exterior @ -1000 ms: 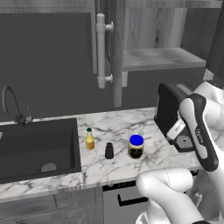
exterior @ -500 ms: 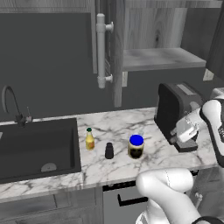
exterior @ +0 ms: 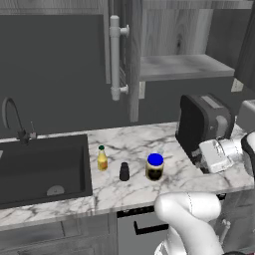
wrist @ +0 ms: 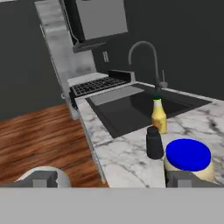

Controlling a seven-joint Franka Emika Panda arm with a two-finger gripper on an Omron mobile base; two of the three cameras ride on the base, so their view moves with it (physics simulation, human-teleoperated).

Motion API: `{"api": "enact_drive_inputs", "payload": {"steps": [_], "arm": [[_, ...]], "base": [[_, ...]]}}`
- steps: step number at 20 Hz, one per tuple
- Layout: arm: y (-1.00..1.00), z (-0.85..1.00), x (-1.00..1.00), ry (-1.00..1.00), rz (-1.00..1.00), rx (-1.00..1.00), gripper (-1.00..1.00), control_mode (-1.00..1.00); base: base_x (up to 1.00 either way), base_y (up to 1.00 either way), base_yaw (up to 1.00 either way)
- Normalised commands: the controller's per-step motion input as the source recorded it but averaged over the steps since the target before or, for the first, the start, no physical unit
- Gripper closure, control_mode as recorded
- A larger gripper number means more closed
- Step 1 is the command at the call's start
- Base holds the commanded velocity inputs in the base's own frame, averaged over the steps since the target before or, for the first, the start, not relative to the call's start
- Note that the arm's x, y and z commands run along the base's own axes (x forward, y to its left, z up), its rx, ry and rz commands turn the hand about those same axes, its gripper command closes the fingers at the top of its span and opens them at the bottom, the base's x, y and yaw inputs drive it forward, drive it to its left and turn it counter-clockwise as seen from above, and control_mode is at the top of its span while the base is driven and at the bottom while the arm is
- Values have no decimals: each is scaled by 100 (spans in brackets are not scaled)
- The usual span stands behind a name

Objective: There are various items on the counter. Only move the condiments/shakers into the cabinet.

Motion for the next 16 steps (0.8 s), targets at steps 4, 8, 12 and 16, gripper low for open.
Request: {"api": "enact_drive_inputs", "payload": {"steps": [4,8,12,16], "arm": [[0,-36,0,-26,3,4,-100,-100],[0,-22,4,-9,0,-1,-100,-100],[1,-4,24,0,0,0,-100,-100],[3,0,32,0,0,0,-100,-100]], "base": [[0,0,0],[0,0,0],[0,0,0],[0,0,0]]}}
